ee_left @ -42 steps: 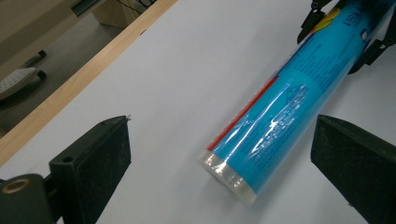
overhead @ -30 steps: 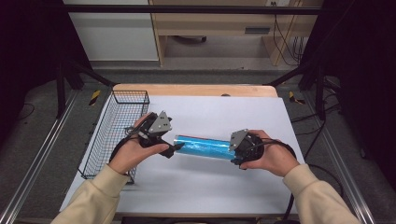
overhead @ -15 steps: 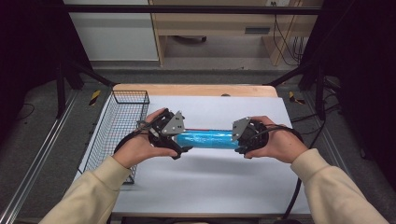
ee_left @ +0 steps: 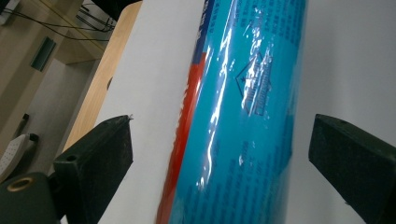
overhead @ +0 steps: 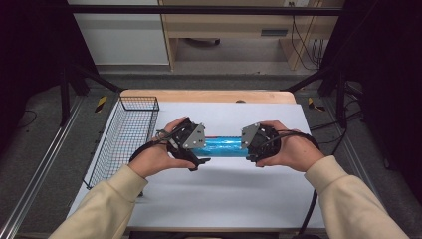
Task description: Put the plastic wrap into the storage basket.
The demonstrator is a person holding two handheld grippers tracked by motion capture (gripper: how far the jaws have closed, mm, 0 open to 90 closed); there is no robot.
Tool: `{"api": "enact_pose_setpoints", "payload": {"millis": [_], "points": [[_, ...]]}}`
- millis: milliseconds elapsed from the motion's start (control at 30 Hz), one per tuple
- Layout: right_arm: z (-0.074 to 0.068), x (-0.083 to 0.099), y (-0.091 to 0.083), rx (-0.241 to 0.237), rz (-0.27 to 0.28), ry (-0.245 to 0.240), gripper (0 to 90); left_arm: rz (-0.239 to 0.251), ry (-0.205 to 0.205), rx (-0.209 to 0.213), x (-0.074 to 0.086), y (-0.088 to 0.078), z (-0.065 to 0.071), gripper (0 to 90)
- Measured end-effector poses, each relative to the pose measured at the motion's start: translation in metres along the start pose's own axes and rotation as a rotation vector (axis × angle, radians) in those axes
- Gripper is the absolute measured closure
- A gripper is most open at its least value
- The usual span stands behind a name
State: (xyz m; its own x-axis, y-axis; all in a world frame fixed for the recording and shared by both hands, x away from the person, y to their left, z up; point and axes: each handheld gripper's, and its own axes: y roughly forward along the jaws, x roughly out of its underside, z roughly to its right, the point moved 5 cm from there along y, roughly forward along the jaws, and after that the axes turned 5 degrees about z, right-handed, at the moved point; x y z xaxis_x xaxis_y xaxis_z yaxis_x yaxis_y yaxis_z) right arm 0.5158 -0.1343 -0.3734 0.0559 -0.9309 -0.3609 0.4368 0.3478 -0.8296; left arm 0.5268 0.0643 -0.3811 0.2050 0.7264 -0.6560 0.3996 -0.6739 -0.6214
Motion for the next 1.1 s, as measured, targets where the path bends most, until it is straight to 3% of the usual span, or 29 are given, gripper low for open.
{"api": "enact_pose_setpoints", "payload": {"millis": [133, 267, 433, 700, 867, 1100], "points": [[0.005, -0.009, -0.001, 0.02, 0.001, -0.003, 31.1, -0.018, -0.004, 0.015, -0.003, 0.007, -0.005, 7.0], [0.009, -0.019, -0.003, 0.024, 0.014, -0.007, 31.1, -0.053, 0.041, 0.003, -0.006, 0.007, -0.01, 11.6], [0.012, -0.029, -0.004, 0.024, 0.012, -0.014, 31.2, -0.118, 0.062, -0.002, -0.007, 0.008, -0.015, 19.1], [0.012, -0.035, -0.006, 0.036, 0.006, -0.024, 31.2, -0.162, 0.071, 0.007, -0.005, 0.008, -0.016, 23.7], [0.012, -0.037, -0.004, 0.043, 0.007, -0.028, 31.3, -0.21, 0.102, 0.01, -0.005, 0.009, -0.014, 28.9], [0.009, -0.037, 0.0, 0.012, 0.044, -0.035, 31.0, -0.232, 0.085, 0.018, -0.004, 0.005, -0.008, 29.8]]}}
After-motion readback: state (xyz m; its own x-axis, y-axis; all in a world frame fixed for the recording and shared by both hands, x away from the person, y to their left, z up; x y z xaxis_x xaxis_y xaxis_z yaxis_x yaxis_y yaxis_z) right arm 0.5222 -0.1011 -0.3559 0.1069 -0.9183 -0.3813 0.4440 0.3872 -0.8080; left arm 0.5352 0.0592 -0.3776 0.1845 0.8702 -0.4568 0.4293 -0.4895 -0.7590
